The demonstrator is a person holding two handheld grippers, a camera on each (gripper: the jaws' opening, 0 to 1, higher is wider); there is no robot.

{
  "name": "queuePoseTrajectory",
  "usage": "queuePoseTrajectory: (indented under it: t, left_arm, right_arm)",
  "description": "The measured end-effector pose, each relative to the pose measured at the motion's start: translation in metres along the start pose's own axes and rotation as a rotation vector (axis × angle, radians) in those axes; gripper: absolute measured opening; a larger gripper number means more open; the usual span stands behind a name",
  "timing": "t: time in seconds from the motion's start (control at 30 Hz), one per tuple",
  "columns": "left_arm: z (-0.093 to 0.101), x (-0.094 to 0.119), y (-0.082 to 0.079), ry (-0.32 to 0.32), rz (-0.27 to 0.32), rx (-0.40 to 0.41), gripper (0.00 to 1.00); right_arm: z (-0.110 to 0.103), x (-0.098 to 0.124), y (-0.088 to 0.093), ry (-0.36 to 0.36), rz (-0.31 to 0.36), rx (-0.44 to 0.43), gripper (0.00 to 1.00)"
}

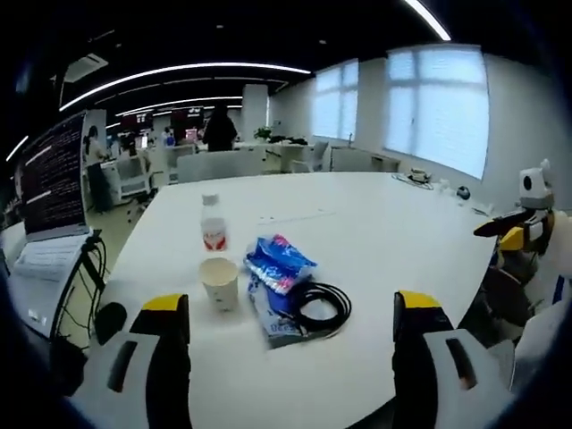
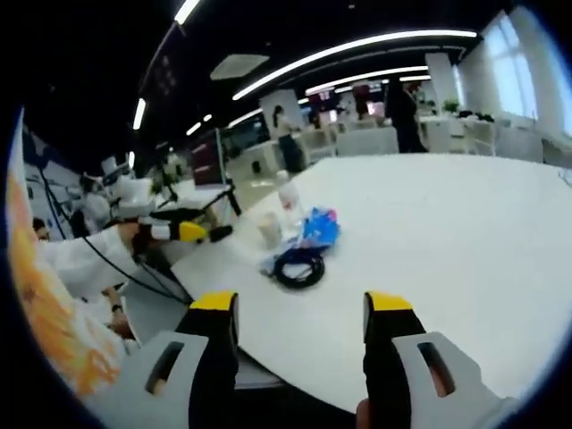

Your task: Arrange the tabletop items into an orderly group along one side of the table until the central work area is clear of visible clutter.

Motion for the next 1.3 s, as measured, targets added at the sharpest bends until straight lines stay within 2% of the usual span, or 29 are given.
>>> queuePoseTrajectory:
  t: [0.13, 0.2, 0.27, 0.33, 0.43, 0.57, 0.67, 0.7, 0.77, 0.83, 0.93, 1.0, 1.03, 1.1, 1.17, 1.2, 1.3]
  left_arm:
    - [0.012, 0.004, -0.001, -0.028, 0.013, 0.032, 0.96]
    - [0.02, 0.002, -0.001, -0.045, -0.003, 0.029, 0.96]
    - [0.029, -0.001, -0.001, -0.092, -0.019, 0.038, 0.96]
    - [0.039, -0.005, -0.004, -0.122, -0.003, 0.063, 0.96]
    - [0.06, -0.015, -0.01, -0.163, 0.025, 0.08, 0.96]
    - [0.088, -0.036, -0.014, -0.213, -0.019, 0.075, 0.95]
    - [0.105, -0.047, -0.023, -0.268, 0.028, 0.122, 0.95]
    - [0.11, -0.051, -0.027, -0.295, 0.056, 0.131, 0.95]
    - [0.118, -0.057, -0.028, -0.316, 0.049, 0.151, 0.94]
    - [0.124, -0.059, -0.031, -0.306, 0.041, 0.168, 0.92]
    - [0.121, -0.058, -0.034, -0.332, 0.052, 0.17, 0.91]
    - [0.113, -0.059, -0.032, -0.345, 0.038, 0.214, 0.87]
    - [0.107, -0.061, -0.033, -0.339, 0.039, 0.241, 0.85]
    - [0.1, -0.064, -0.039, -0.334, 0.046, 0.268, 0.84]
    - [0.091, -0.068, -0.049, -0.336, 0.093, 0.257, 0.84]
    - [0.088, -0.07, -0.05, -0.341, 0.099, 0.252, 0.84]
    - [0.08, -0.082, -0.043, -0.354, 0.07, 0.304, 0.8]
  right_arm:
    - [0.013, -0.008, -0.003, -0.041, 0.006, -0.014, 0.56]
    - [0.021, -0.013, -0.01, -0.062, 0.019, -0.015, 0.57]
    - [0.03, -0.017, -0.019, -0.111, 0.032, -0.006, 0.57]
    - [0.04, -0.019, -0.029, -0.168, 0.028, 0.025, 0.57]
    - [0.067, -0.022, -0.044, -0.226, 0.019, 0.084, 0.57]
    - [0.104, -0.026, -0.064, -0.284, 0.008, 0.109, 0.57]
    - [0.129, -0.027, -0.081, -0.332, -0.003, 0.158, 0.58]
    - [0.138, -0.028, -0.088, -0.362, 0.012, 0.185, 0.58]
    - [0.153, -0.035, -0.094, -0.371, 0.005, 0.184, 0.57]
    - [0.163, -0.041, -0.104, -0.366, -0.011, 0.18, 0.57]
    - [0.165, -0.047, -0.125, -0.399, 0.032, 0.235, 0.55]
    - [0.168, -0.058, -0.149, -0.419, 0.035, 0.271, 0.54]
    - [0.169, -0.061, -0.154, -0.42, 0.034, 0.279, 0.54]
    - [0.169, -0.074, -0.186, -0.429, 0.015, 0.345, 0.57]
    - [0.165, -0.085, -0.208, -0.443, 0.03, 0.405, 0.6]
    - [0.163, -0.094, -0.222, -0.455, 0.028, 0.453, 0.59]
    - [0.156, -0.112, -0.251, -0.451, 0.019, 0.508, 0.58]
Point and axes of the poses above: the point that each gripper's makers call its tool centre point, and the gripper's own axes: x roughly backward along the fingers, z roughly to its right, y roughly out of its underside, the point moved 8 cm from there along x, roughly backward along the fingers, and after that the axes turned 10 degrees about y, right-handed, at the moved point
